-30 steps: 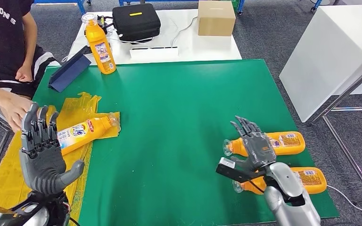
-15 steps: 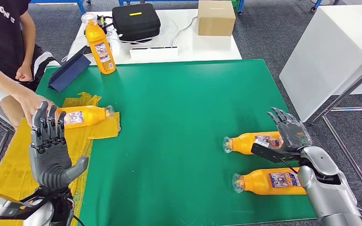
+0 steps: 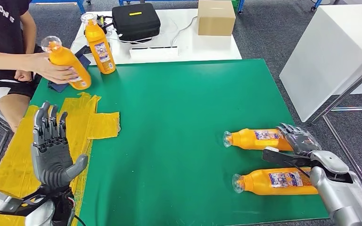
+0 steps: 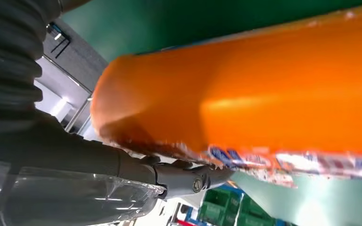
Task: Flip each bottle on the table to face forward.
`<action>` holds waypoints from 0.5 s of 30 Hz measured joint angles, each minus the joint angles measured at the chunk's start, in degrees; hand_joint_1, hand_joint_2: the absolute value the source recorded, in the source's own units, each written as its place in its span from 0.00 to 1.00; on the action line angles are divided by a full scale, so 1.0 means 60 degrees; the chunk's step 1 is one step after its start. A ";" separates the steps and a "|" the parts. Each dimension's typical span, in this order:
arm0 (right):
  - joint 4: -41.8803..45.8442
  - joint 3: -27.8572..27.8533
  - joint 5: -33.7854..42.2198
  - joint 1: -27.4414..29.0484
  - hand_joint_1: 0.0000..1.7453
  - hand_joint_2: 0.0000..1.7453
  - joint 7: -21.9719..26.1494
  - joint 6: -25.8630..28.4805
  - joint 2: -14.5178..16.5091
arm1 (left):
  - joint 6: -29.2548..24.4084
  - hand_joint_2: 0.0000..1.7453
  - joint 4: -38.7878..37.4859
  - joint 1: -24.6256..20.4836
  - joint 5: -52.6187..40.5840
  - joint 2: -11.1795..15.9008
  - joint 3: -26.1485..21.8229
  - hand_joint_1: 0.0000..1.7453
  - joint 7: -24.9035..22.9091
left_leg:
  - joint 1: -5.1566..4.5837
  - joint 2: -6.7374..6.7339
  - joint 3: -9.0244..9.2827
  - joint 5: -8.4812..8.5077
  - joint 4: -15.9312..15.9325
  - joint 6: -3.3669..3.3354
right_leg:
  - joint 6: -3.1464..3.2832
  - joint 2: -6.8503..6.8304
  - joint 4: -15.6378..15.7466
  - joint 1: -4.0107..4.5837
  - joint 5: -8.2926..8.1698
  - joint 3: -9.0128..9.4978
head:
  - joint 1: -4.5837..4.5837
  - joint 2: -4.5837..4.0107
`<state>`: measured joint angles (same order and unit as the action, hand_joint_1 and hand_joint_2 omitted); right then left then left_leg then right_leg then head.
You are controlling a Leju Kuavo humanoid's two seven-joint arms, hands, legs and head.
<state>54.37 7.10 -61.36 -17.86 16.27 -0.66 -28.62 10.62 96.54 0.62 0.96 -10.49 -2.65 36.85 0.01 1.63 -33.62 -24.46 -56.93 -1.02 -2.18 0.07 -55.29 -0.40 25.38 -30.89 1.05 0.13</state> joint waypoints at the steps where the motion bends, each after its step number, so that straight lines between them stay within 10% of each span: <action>1: -0.0079 0.0027 0.0009 -0.0032 0.00 1.00 0.0003 -0.0014 -0.0026 | -0.0003 1.00 -0.0016 -0.0004 0.0003 0.0000 -0.0003 0.00 0.0000 | 0.0000 0.0000 0.0000 0.0000 0.0000 0.0000 | 0.0000 0.0000 0.0000 0.0000 0.0000 -0.0001 | 0.0000 0.0000; 8: -0.0543 0.0292 -0.0080 -0.0299 0.00 1.00 -0.0196 -0.0097 -0.0141 | -0.0026 1.00 -0.0113 -0.0014 0.0065 0.0000 -0.0020 0.00 -0.0004 | 0.0001 -0.0003 0.0004 0.0000 0.0001 -0.0001 | 0.0001 0.0001 0.0000 0.0000 0.0000 0.0005 | -0.0002 0.0000; 12: -0.1096 0.0497 -0.0540 -0.0635 0.69 1.00 -0.0563 0.0532 -0.0021 | -0.0022 1.00 -0.0127 -0.0014 0.0069 -0.0021 -0.0029 0.00 -0.0025 | 0.0000 -0.0004 0.0010 0.0001 0.0001 -0.0002 | 0.0000 0.0001 0.0000 0.0000 -0.0001 0.0009 | -0.0004 0.0000; 15: -0.1490 0.0593 -0.0728 -0.0781 0.88 1.00 -0.0597 0.1009 0.0157 | -0.0036 1.00 -0.0127 -0.0014 0.0045 -0.0065 -0.0035 0.00 -0.0072 | 0.0000 -0.0004 0.0011 0.0001 0.0000 -0.0002 | -0.0001 0.0001 0.0000 0.0000 -0.0001 0.0012 | -0.0005 0.0000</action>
<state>45.43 10.66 -65.73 -22.55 12.68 5.39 -27.68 10.40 95.78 0.53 1.22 -10.88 -2.86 36.42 0.01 1.60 -33.56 -24.46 -56.93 -1.03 -2.18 0.08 -55.29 -0.40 25.38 -30.82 1.03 0.13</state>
